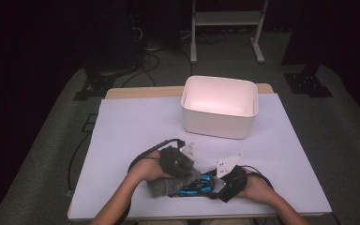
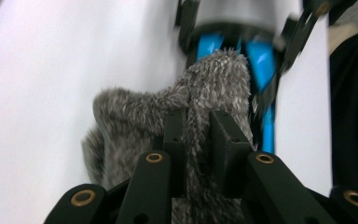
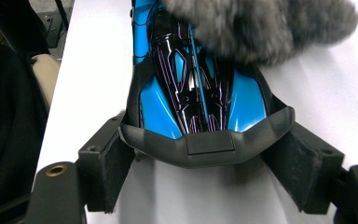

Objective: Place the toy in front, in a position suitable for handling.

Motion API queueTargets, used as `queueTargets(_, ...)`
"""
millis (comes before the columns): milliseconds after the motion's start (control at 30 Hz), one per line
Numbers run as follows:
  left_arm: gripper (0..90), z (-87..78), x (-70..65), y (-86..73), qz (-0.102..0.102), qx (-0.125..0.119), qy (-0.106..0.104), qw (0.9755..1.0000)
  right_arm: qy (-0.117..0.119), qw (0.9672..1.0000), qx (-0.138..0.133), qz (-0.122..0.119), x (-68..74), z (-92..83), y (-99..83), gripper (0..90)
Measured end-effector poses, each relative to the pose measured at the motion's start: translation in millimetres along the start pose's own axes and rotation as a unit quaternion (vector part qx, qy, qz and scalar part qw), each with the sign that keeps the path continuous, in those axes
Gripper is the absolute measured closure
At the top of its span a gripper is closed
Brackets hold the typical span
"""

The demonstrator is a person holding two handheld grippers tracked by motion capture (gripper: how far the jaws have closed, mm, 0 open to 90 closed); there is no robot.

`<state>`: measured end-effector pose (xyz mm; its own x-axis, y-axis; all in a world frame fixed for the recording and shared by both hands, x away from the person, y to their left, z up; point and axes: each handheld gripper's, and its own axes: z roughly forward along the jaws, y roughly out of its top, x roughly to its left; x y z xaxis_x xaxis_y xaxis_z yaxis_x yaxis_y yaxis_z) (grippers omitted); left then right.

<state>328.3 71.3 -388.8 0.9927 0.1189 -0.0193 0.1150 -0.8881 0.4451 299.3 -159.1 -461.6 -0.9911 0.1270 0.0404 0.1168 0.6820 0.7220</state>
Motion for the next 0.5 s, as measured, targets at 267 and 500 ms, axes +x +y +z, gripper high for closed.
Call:
queueTargets(267, 76.5, -8.7, -1.5, -26.1, -0.022, -0.017, -0.026, 0.9993, -0.001, 1.0000, -0.002, 0.002, -0.2, 0.0, -0.6, 24.1)
queueTargets(500, 76.6, 1.6, -3.6, -28.0, -0.025, -0.023, -0.039, 0.9987, 0.000, 0.9996, 0.020, 0.020, -0.6, -0.4, 5.6, 19.6)
